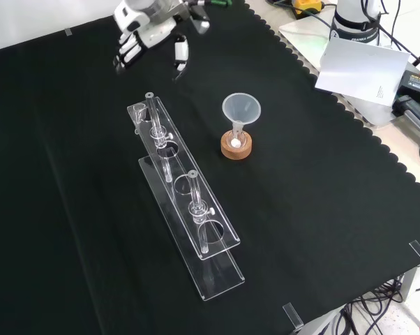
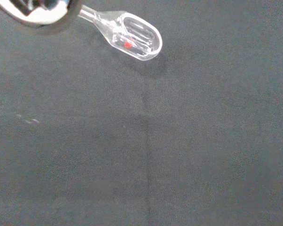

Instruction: Remove the funnel from the round-bottom flask.

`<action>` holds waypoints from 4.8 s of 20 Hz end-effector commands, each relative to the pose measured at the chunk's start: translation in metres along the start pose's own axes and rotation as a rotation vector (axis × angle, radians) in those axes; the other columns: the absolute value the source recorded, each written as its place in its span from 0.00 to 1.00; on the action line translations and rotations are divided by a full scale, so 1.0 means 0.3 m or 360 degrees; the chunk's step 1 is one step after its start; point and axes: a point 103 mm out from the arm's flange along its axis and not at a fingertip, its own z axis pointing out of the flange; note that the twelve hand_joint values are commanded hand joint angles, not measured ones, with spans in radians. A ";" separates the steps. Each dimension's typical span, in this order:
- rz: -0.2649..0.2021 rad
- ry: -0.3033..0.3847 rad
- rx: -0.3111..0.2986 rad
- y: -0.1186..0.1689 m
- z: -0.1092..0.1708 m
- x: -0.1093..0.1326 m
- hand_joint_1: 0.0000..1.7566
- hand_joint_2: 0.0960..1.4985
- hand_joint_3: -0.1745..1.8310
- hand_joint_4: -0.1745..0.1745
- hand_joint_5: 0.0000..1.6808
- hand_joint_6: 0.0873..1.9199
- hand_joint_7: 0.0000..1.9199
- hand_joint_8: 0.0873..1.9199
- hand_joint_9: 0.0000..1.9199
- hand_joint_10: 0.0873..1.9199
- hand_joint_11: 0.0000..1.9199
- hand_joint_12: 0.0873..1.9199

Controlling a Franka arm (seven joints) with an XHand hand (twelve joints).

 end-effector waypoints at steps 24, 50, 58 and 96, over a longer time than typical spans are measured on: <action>-0.0288 0.0020 -0.0123 -0.625 -0.084 0.455 0.35 0.38 0.31 0.47 0.12 0.00 0.05 0.30 0.15 0.33 0.11 0.72; -0.0389 -0.0483 0.0072 -0.529 0.046 0.661 0.34 0.37 0.21 0.69 0.00 0.00 0.00 0.00 0.00 0.30 0.11 0.78; -0.0409 -0.0572 0.0070 -0.501 0.057 0.682 0.40 0.38 0.17 0.82 0.00 0.00 0.00 0.00 0.00 0.23 0.15 0.76; -0.0264 -0.0591 -0.0225 -0.449 0.042 0.601 0.41 0.49 0.32 0.43 0.40 0.08 0.39 0.28 0.60 0.12 0.46 0.54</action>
